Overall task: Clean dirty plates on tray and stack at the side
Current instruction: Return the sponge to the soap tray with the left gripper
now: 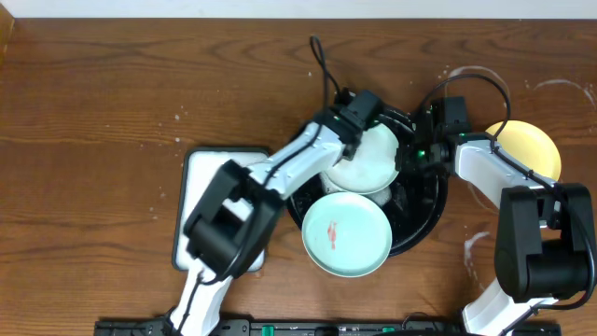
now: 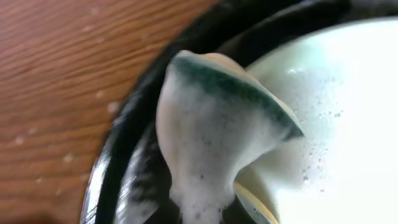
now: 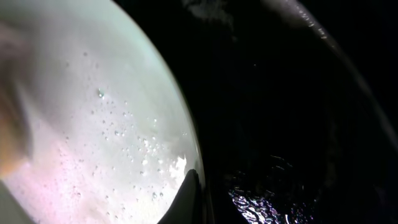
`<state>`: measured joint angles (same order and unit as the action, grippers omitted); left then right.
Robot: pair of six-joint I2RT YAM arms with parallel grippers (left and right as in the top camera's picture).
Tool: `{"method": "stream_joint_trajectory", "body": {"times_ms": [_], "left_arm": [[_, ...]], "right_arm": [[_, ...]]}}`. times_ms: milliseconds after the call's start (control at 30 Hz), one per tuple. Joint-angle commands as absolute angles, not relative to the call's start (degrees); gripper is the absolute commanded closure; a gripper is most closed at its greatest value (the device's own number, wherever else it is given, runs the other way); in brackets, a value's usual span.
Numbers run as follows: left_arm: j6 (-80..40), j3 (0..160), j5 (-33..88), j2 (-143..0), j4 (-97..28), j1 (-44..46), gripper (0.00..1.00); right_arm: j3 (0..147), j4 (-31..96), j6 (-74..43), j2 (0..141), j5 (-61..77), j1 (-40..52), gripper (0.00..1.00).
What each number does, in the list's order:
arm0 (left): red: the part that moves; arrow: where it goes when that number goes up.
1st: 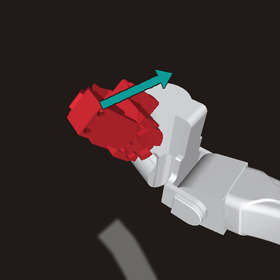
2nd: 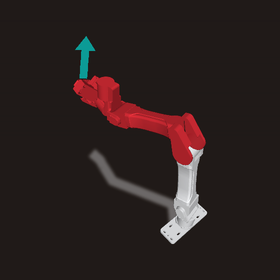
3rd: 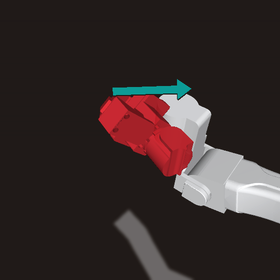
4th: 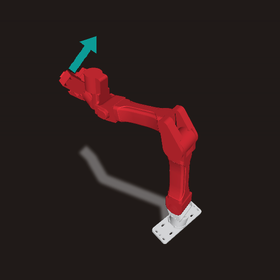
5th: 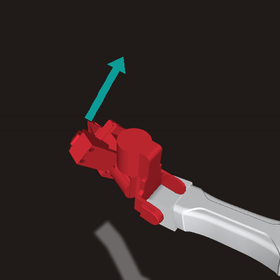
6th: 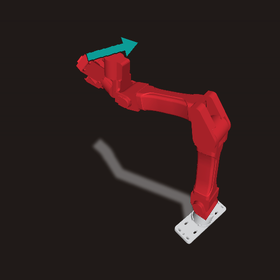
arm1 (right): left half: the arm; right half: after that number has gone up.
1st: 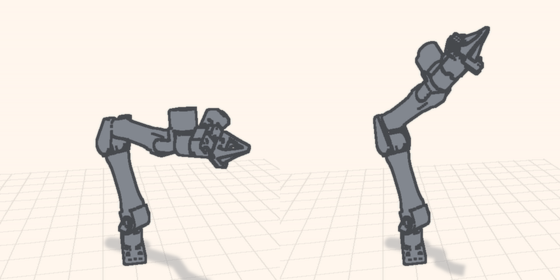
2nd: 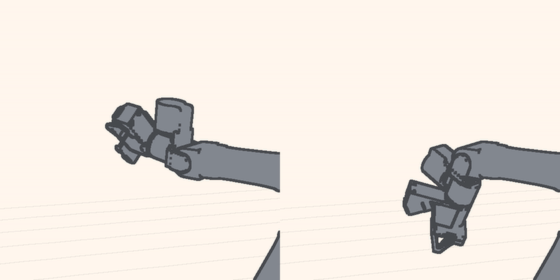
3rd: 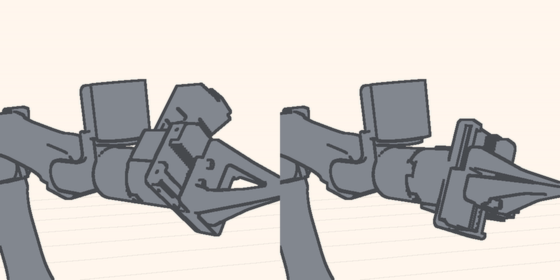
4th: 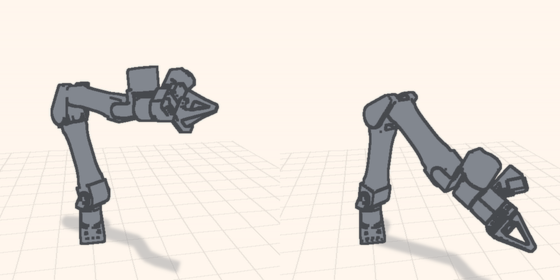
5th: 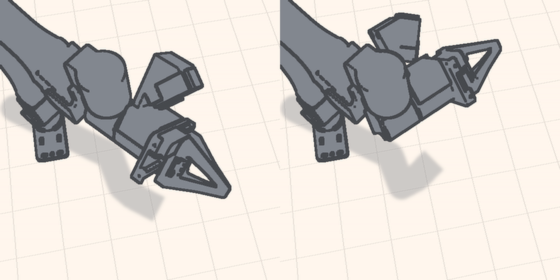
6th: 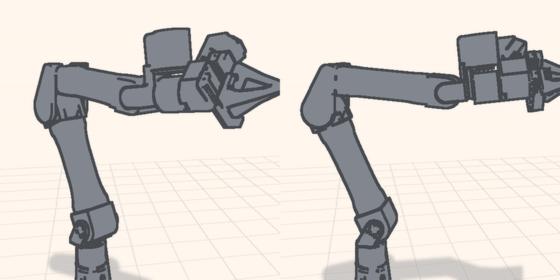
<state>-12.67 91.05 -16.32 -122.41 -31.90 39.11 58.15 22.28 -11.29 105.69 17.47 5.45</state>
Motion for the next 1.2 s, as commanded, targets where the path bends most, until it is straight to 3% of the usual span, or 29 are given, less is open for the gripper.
{"method": "stream_joint_trajectory", "body": {"times_ms": [0,167,600,867,1167], "left_arm": [[-15.81,90.63,-15.25,-112.38,-34.92,32.71,0.92],[-15.79,90.63,-6.5,-105.65,-40.03,28.93,0.92],[-15.84,89.45,-5.93,-99.92,-68.55,18.31,0.92],[-16.86,77.23,0.84,-99.92,-64.34,12.1,0.92],[-16.84,72.58,3.88,-99.92,-60.31,8.64,0.92]], "right_arm": [[56.95,23.38,-10.22,106.74,11.77,4.6,0.99],[56.95,23.18,-10.22,106.74,11.68,4.6,0.99],[57.56,23.18,-8.51,105.19,10.98,4.62,0.99],[57.8,27.44,-8.49,92.18,6.52,5.91,0.99],[57.8,30.92,-6.5,77.69,-12.29,13.93,0.99]]}}
